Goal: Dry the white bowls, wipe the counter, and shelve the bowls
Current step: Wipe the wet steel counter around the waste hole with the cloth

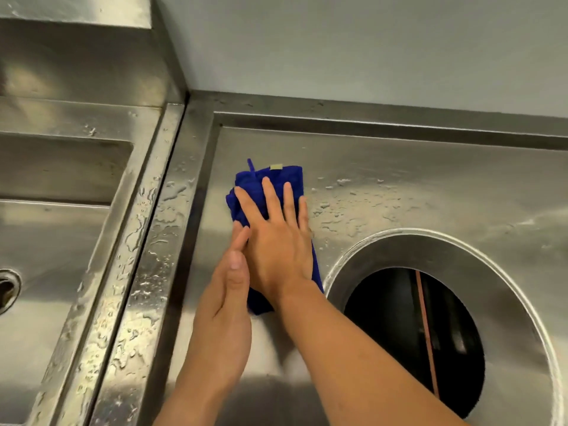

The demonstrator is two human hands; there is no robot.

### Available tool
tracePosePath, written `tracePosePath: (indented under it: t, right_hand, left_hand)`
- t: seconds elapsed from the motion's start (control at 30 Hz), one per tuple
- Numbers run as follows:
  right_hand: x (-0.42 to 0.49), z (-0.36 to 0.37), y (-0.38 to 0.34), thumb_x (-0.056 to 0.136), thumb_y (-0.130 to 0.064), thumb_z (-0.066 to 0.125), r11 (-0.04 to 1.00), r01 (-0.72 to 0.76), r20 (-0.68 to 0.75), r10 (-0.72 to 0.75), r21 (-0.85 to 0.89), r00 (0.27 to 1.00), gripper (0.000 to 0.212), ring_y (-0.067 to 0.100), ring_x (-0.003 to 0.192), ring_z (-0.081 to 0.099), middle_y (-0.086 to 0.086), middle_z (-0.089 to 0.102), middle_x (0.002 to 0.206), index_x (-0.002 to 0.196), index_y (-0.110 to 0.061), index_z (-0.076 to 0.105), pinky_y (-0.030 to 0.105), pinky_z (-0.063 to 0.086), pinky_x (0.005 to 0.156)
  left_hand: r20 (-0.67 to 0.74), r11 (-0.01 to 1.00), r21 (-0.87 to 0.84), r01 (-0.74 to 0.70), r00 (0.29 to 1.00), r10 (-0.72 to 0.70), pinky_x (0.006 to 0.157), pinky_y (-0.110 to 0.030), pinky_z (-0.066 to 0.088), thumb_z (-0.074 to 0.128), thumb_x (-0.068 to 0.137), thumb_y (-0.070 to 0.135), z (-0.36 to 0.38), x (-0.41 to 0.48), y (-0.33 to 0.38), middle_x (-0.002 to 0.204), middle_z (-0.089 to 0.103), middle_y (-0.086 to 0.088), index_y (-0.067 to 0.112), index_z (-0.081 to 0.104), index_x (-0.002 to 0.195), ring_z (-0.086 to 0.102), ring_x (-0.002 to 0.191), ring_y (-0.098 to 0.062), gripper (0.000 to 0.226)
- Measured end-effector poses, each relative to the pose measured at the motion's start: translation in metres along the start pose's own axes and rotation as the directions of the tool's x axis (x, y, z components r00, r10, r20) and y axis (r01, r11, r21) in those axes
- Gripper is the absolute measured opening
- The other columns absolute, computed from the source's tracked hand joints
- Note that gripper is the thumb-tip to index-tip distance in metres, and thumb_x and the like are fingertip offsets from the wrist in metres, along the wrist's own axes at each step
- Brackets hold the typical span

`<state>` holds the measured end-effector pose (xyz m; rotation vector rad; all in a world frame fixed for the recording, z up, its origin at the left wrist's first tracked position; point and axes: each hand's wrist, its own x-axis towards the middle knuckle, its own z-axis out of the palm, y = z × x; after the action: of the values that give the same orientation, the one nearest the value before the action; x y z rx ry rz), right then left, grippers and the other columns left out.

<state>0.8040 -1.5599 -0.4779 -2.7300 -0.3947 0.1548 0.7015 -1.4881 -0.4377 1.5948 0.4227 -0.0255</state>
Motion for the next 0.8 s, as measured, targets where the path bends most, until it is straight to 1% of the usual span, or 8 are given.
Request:
tracePosePath:
  t: [0.13, 0.27, 0.4, 0.47, 0.53, 0.6, 0.7, 0.8]
  right_hand:
    - [0.015, -0.018, 0.038, 0.103, -0.045, 0.034, 1.0, 0.004, 0.011, -0.004, 0.008, 1.0, 0.061, 0.034, 0.157, -0.008, 0.005, 0.003, 0.172, 0.16, -0.04, 0.012, 0.052, -0.004, 0.125]
    - [0.018, -0.04, 0.092, 0.104, -0.044, 0.031, 0.999, -0.051, -0.018, 0.051, 0.016, 0.999, 0.059, 0.033, 0.157, -0.006, 0.005, 0.005, 0.172, 0.16, -0.039, 0.013, 0.052, -0.002, 0.125]
    - [0.016, -0.061, 0.15, 0.104, -0.045, 0.031, 0.99, -0.135, -0.061, 0.137, 0.025, 0.989, 0.057, 0.031, 0.158, -0.001, 0.004, 0.01, 0.171, 0.16, -0.039, 0.017, 0.05, 0.001, 0.125]
    - [0.013, -0.073, 0.184, 0.105, -0.045, 0.03, 0.983, -0.18, -0.093, 0.181, 0.018, 0.979, 0.056, 0.031, 0.158, 0.001, 0.004, 0.012, 0.171, 0.16, -0.038, 0.017, 0.049, 0.003, 0.126]
    - [0.006, -0.088, 0.222, 0.106, -0.045, 0.029, 0.971, -0.239, -0.113, 0.239, 0.013, 0.964, 0.056, 0.03, 0.158, -0.001, 0.004, 0.011, 0.171, 0.16, -0.037, 0.015, 0.048, 0.002, 0.126]
    - [0.0, -0.099, 0.253, 0.106, -0.046, 0.028, 0.958, -0.288, -0.117, 0.288, 0.015, 0.951, 0.057, 0.03, 0.158, -0.002, 0.004, 0.009, 0.171, 0.16, -0.037, 0.013, 0.048, 0.001, 0.126]
    - [-0.019, -0.116, 0.301, 0.106, -0.045, 0.027, 0.927, -0.374, -0.139, 0.374, 0.024, 0.917, 0.057, 0.029, 0.158, -0.003, 0.003, 0.008, 0.172, 0.161, -0.036, 0.01, 0.047, 0.0, 0.127]
    - [-0.044, -0.13, 0.339, 0.107, -0.044, 0.024, 0.893, -0.451, -0.168, 0.445, 0.003, 0.88, 0.057, 0.029, 0.158, -0.003, 0.004, 0.007, 0.171, 0.161, -0.035, 0.007, 0.048, 0.001, 0.127]
  left_hand:
    - [0.009, 0.998, 0.062, 0.027, 1.0, -0.027, 0.115, -0.014, 0.027, 0.029, 0.077, 0.094, 0.045, 0.019, 0.01, 0.159, 0.04, 0.038, 0.06, 0.047, 0.147, 0.032, 0.143, 0.023, 0.08]
    - [0.095, 0.991, 0.137, 0.012, 0.995, -0.025, 0.1, 0.006, 0.03, 0.024, 0.082, 0.082, 0.099, 0.034, 0.017, 0.163, 0.032, 0.033, 0.049, 0.037, 0.157, 0.025, 0.128, 0.039, 0.083]
    - [0.166, 0.986, 0.167, -0.019, 0.986, -0.01, 0.121, -0.016, 0.024, 0.021, 0.08, 0.082, 0.155, 0.041, 0.023, 0.167, 0.032, 0.027, 0.046, 0.035, 0.159, 0.03, 0.148, 0.014, 0.088]
    - [0.219, 0.983, 0.18, -0.033, 0.976, -0.007, 0.109, -0.004, 0.021, 0.02, 0.078, 0.084, 0.189, 0.044, 0.026, 0.167, 0.031, 0.028, 0.047, 0.033, 0.16, 0.029, 0.141, 0.022, 0.091]
    - [0.276, 0.984, 0.172, -0.043, 0.961, -0.006, 0.095, 0.006, 0.02, 0.02, 0.077, 0.086, 0.227, 0.045, 0.03, 0.166, 0.03, 0.029, 0.048, 0.033, 0.159, 0.026, 0.122, 0.041, 0.091]
    - [0.334, 0.984, 0.168, -0.05, 0.942, -0.009, 0.091, 0.009, 0.02, 0.021, 0.079, 0.087, 0.258, 0.044, 0.032, 0.166, 0.03, 0.03, 0.049, 0.033, 0.159, 0.023, 0.114, 0.046, 0.089]
    - [0.409, 0.983, 0.172, -0.066, 0.912, -0.01, 0.094, 0.001, 0.02, 0.019, 0.079, 0.088, 0.307, 0.037, 0.033, 0.166, 0.032, 0.028, 0.05, 0.034, 0.158, 0.028, 0.136, 0.023, 0.089]
    - [0.47, 0.979, 0.186, -0.082, 0.882, -0.016, 0.098, -0.002, 0.02, 0.017, 0.078, 0.089, 0.348, 0.024, 0.031, 0.167, 0.032, 0.027, 0.05, 0.034, 0.158, 0.028, 0.143, 0.013, 0.09]
